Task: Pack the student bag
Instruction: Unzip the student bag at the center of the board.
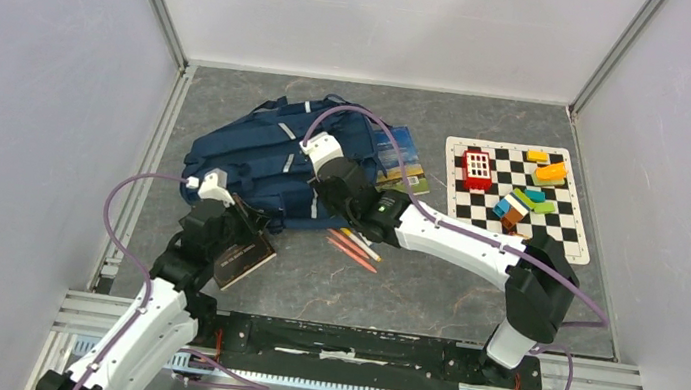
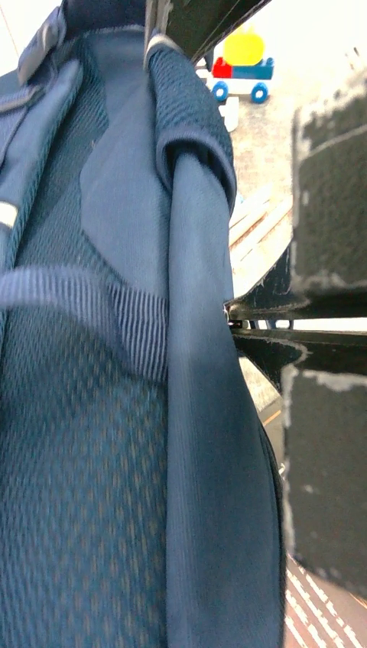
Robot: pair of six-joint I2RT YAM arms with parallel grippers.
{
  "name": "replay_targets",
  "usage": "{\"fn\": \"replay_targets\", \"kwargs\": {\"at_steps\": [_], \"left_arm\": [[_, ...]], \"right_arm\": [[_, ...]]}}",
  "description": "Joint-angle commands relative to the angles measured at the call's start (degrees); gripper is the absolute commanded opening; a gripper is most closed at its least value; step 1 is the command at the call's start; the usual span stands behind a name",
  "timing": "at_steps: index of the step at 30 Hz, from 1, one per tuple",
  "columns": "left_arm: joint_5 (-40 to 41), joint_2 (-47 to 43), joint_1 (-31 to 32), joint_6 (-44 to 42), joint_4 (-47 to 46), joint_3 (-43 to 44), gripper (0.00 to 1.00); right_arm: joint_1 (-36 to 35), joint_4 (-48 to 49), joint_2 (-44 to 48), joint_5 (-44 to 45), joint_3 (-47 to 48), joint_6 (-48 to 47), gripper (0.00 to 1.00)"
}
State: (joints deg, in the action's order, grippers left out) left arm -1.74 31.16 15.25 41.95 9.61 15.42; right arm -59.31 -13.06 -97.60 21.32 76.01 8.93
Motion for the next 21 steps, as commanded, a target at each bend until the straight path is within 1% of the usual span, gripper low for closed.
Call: {"fn": "replay_targets", "kwargs": {"at_steps": [1,7,11,13,17,19,21], "left_arm": [[8.52,2.00,-0.22,2.40,7.01,3.68,0.02],[15.34,4.29,-0.37,1.99,12.96,8.05,0.02],[15.81,4.07,-0.39,2.34,13.55,9.71,0.02],[14.13,4.92,-0.39,2.39,13.40,10.56,0.02],[5.86,9.02,-0.39,0.52,11.15,11.88,0.02],[2.27,12.13,-0.39,-0.63,11.75,13.82,0.02],[-3.02,14.95,-0.39,-1.35,12.10,15.97,0.02]], "right_arm": [[0.42,3.14,3.05,11.01,-0.29,-0.55,0.00],[0.66,2.37,3.93,17.67,-1.53,-1.97,0.00],[2.35,2.16,4.79,18.70,-1.89,-2.70,0.00],[3.73,2.12,5.04,18.27,-1.76,-3.58,0.00],[6.02,2.78,5.26,15.57,-0.85,-6.85,0.00],[6.22,2.95,5.49,11.70,-0.42,-8.41,0.00],[6.22,1.96,6.35,4.66,-0.35,-9.85,0.00]]}}
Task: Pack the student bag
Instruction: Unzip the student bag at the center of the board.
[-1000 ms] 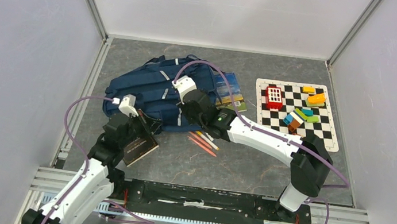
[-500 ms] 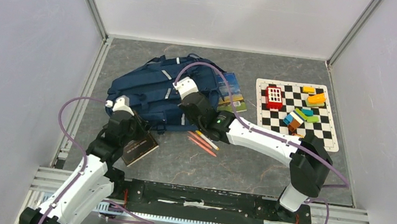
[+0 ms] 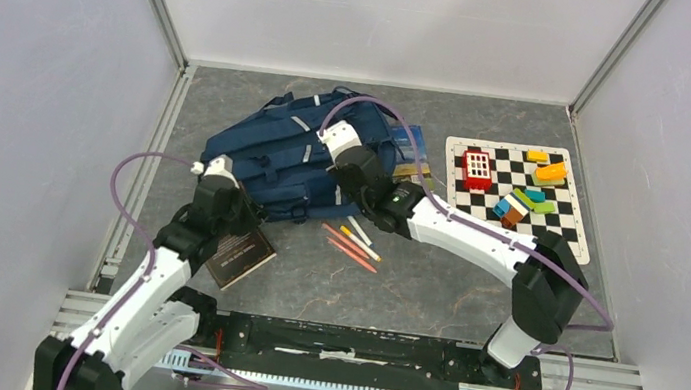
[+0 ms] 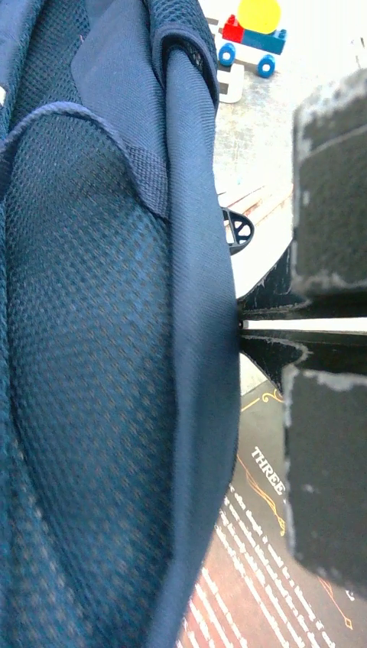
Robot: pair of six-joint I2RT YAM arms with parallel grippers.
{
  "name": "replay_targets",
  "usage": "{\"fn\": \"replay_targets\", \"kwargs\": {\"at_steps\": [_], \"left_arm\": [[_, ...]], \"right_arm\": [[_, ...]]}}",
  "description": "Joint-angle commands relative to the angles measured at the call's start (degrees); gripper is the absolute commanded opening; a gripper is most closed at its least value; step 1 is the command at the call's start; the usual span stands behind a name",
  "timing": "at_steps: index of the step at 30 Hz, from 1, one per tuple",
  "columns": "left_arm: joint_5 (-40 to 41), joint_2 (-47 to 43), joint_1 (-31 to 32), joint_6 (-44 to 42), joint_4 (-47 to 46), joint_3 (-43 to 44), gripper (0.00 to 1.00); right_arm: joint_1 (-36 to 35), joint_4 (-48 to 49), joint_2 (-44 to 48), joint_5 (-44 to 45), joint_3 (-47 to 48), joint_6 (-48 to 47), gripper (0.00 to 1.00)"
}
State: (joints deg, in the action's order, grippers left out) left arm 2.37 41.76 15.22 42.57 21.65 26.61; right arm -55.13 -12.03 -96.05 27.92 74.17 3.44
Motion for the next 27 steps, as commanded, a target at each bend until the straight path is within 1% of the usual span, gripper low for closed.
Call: {"fn": "replay_targets", "kwargs": {"at_steps": [1,3,4,5,6,8,10,13,15,16,19,20,21,22,23,25,27], "left_arm": [[-9.14,5.81,-0.37,-2.41,0.18,5.95,0.02],[-11.65,8.17,-0.37,-4.21,1.95,9.23,0.02],[-12.30,9.26,-0.35,-5.53,3.34,10.64,0.02],[-12.71,9.96,-0.37,-6.73,4.62,12.17,0.02],[-12.95,10.51,-0.37,-8.12,5.62,13.43,0.02],[-12.72,11.14,-0.37,-11.38,7.73,15.44,0.02],[-11.92,11.56,-0.37,-13.89,9.11,16.79,0.02],[-12.01,11.52,-0.37,-17.08,8.97,17.15,0.02],[-12.73,11.50,-0.37,-18.65,8.60,16.91,0.02],[-12.83,11.31,-0.37,-19.27,8.53,16.72,0.02],[-13.28,10.60,-0.37,-20.83,7.21,15.23,0.02],[-13.31,10.38,-0.37,-20.86,6.88,14.95,0.02],[-13.91,10.21,-0.37,-21.28,6.92,15.28,0.02],[-14.50,9.98,-0.37,-21.72,6.58,15.40,0.02],[-14.42,9.69,-0.37,-21.80,6.25,15.32,0.02],[-13.85,9.39,-0.37,-22.02,6.62,15.38,0.02],[-12.75,9.31,-0.37,-22.72,7.60,15.49,0.02]], "right_arm": [[2.03,0.95,5.37,-5.55,0.71,-4.20,0.00],[1.97,0.70,6.93,-9.62,-1.44,-3.54,0.00],[2.03,0.09,7.91,-10.30,-2.44,-3.49,0.08],[2.05,-0.62,8.72,-10.42,-3.34,-2.13,0.25],[1.95,-1.32,9.96,-10.26,-4.53,-1.66,0.37],[2.01,-1.98,13.08,-10.01,-7.12,-1.07,0.57],[1.97,-2.10,16.00,-9.91,-10.18,0.10,0.73],[1.96,-1.81,19.78,-10.80,-14.03,1.47,0.89],[1.96,-0.58,21.98,-11.81,-17.26,1.77,0.94],[1.96,0.20,23.07,-11.99,-18.96,2.37,0.95],[0.85,4.12,25.44,-11.92,-23.59,3.93,0.96],[-1.71,6.70,26.27,-10.34,-25.25,2.79,0.96],[-4.89,10.46,27.08,-6.65,-27.04,-0.80,0.96],[-9.19,13.99,27.55,-1.35,-28.51,-3.89,0.99],[-12.47,18.43,27.73,2.48,-30.43,-8.55,0.98],[-15.16,26.52,27.10,6.86,-33.67,-15.06,0.98],[-15.27,33.37,25.26,9.41,-35.83,-19.72,0.98]]}}
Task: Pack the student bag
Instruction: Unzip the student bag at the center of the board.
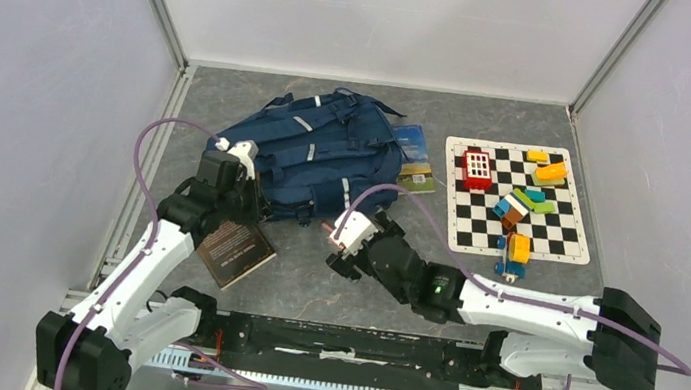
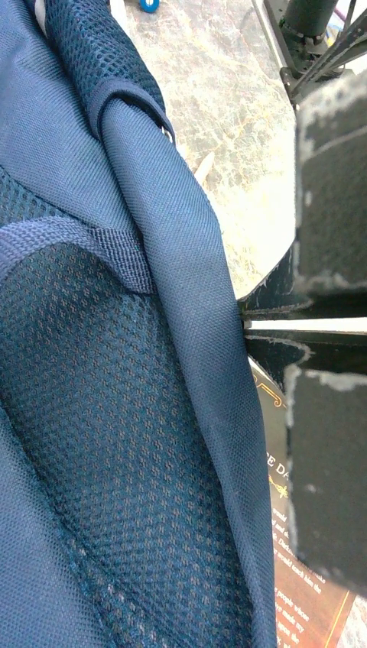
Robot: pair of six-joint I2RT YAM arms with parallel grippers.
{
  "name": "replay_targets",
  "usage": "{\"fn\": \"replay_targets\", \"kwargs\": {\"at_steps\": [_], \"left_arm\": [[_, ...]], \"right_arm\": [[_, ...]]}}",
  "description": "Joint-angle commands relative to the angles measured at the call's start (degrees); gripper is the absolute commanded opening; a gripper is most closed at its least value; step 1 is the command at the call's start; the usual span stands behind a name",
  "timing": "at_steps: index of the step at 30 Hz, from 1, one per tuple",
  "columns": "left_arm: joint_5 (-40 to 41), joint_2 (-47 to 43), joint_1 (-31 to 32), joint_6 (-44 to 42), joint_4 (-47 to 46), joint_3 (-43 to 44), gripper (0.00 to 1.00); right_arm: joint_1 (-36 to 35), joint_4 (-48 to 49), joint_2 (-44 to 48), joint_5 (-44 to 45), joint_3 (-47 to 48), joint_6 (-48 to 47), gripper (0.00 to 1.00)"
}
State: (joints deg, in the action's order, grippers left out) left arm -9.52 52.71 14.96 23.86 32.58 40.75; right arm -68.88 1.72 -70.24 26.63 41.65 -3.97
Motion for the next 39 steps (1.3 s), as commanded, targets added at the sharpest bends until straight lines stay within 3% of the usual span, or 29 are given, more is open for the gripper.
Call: {"fn": "replay_targets", "kwargs": {"at_steps": [1,7,12,16,17,19,22,25,39], "left_arm": [[-0.12,-1.73,-0.11,-4.44,-2.70,1.35,0.02],[3.35,-2.78,-0.11,-5.45,-1.64,1.71,0.02],[3.47,-2.79,-0.11,-5.44,-1.64,1.77,0.02],[2.84,-2.26,-0.11,-5.24,-1.64,2.08,0.02],[2.80,-2.18,-0.11,-5.15,-1.64,2.14,0.02],[2.71,-2.18,-0.12,-4.60,-1.64,2.34,0.02],[3.06,-2.50,-0.11,-2.98,-1.53,2.49,0.02],[4.77,-2.80,-0.11,-1.62,-0.66,2.82,0.02],[16.43,-2.18,-0.32,0.84,-2.28,4.01,0.02]], "right_arm": [[-1.52,21.77,-1.61,11.85,-3.75,-14.61,0.98],[-1.52,27.54,-11.39,15.81,-0.34,-25.60,0.98],[-1.52,25.79,-17.90,13.07,4.09,-28.39,0.99],[-1.54,28.31,-21.62,17.66,6.00,-29.93,0.99],[-1.52,29.47,-22.31,19.54,6.44,-30.53,0.94],[-1.52,31.51,-23.27,22.92,6.78,-31.87,0.73],[-1.50,34.74,-23.14,26.27,6.11,-33.18,0.26],[-1.26,35.61,-21.80,29.02,5.41,-33.56,0.03],[7.99,23.56,-8.84,27.75,0.19,-24.63,0.00]]}}
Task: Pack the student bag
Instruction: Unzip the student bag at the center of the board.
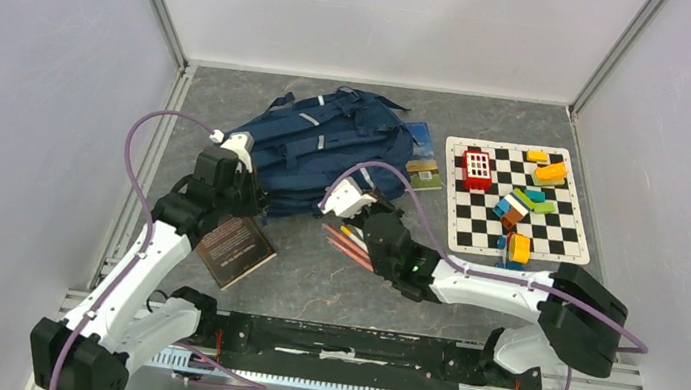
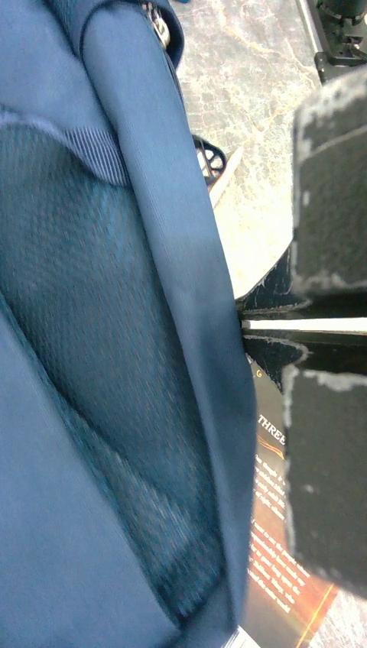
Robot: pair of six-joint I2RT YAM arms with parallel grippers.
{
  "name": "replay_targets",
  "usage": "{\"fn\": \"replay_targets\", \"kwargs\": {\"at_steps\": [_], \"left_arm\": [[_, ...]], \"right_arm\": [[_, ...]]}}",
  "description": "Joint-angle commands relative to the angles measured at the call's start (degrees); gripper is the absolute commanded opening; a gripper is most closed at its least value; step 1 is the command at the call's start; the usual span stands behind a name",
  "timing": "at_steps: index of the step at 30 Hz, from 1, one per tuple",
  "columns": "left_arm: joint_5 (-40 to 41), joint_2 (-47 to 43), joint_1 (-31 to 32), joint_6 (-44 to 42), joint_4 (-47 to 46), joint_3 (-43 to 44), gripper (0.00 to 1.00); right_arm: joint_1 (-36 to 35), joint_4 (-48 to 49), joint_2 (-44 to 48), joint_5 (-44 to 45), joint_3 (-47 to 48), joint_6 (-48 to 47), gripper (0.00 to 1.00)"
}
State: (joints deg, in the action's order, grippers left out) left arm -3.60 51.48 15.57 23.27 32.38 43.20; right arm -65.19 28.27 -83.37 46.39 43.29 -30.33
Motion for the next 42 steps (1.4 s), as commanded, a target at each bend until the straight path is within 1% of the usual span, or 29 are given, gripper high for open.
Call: {"fn": "replay_targets", "kwargs": {"at_steps": [1,5,11,13,16,17,18,19,21,22,23,24,27,29,33,36,40,42], "left_arm": [[11.86,-1.63,-0.90,1.51,-1.79,1.39,0.02],[15.62,-3.63,-1.07,1.17,-0.60,1.09,0.02],[17.16,-5.83,-1.27,1.51,-1.72,0.70,0.02],[15.36,-5.52,-1.33,1.30,-1.81,0.85,0.02],[7.89,-7.12,-1.32,0.14,-5.10,-0.05,0.02],[6.04,-8.36,-1.33,0.18,-6.94,-0.96,0.02],[5.16,-9.75,-1.33,0.29,-8.36,-1.75,0.02],[4.48,-10.79,-1.33,0.29,-9.08,-2.05,0.02],[3.87,-12.77,-1.31,0.20,-10.00,-2.74,0.02],[3.86,-13.18,-1.29,0.27,-10.14,-2.85,0.02],[3.20,-13.50,-1.33,0.37,-10.22,-3.07,0.02],[2.09,-13.69,-1.27,0.46,-10.37,-3.16,0.02],[1.02,-13.71,-1.28,0.64,-10.76,-3.29,0.02],[0.73,-13.59,-1.30,0.68,-10.76,-3.21,0.02],[0.02,-13.53,-1.28,0.90,-11.11,-3.24,0.02],[-0.36,-13.76,-1.26,0.86,-11.11,-3.29,0.02],[-0.19,-13.99,-1.30,1.25,-11.44,-3.54,0.02],[-0.27,-13.81,-1.31,1.19,-11.57,-3.51,0.02]], "right_arm": [[5.03,-3.82,4.62,8.41,-1.45,2.07,0.00],[7.73,-6.26,6.37,7.45,-1.93,4.65,0.00],[10.20,-8.14,8.01,5.67,-1.41,5.02,0.00],[10.34,-9.83,8.93,4.28,-0.91,4.99,0.00],[10.34,-15.77,11.73,-3.60,0.92,6.32,0.00],[10.25,-18.49,12.44,-6.95,2.23,7.11,0.05],[10.26,-20.66,13.36,-9.63,3.59,7.81,0.18],[10.26,-22.07,14.32,-11.79,4.50,8.67,0.39],[10.18,-24.27,16.32,-16.45,6.09,9.14,0.73],[10.16,-25.09,17.33,-19.10,6.80,9.34,0.88],[10.17,-26.16,17.98,-22.12,7.79,9.66,0.95],[10.17,-27.21,18.51,-25.19,8.96,10.06,0.98],[9.89,-29.67,18.24,-34.18,12.23,10.38,0.98],[8.66,-29.66,16.80,-37.19,13.80,9.38,0.98],[3.20,-28.76,11.91,-34.67,16.33,4.67,0.98],[0.35,-28.92,7.04,-34.59,19.76,2.45,0.98],[-1.20,-33.44,-0.77,-36.84,28.29,1.56,0.98],[-1.81,-36.06,-5.50,-36.49,32.55,0.52,0.98]]}}
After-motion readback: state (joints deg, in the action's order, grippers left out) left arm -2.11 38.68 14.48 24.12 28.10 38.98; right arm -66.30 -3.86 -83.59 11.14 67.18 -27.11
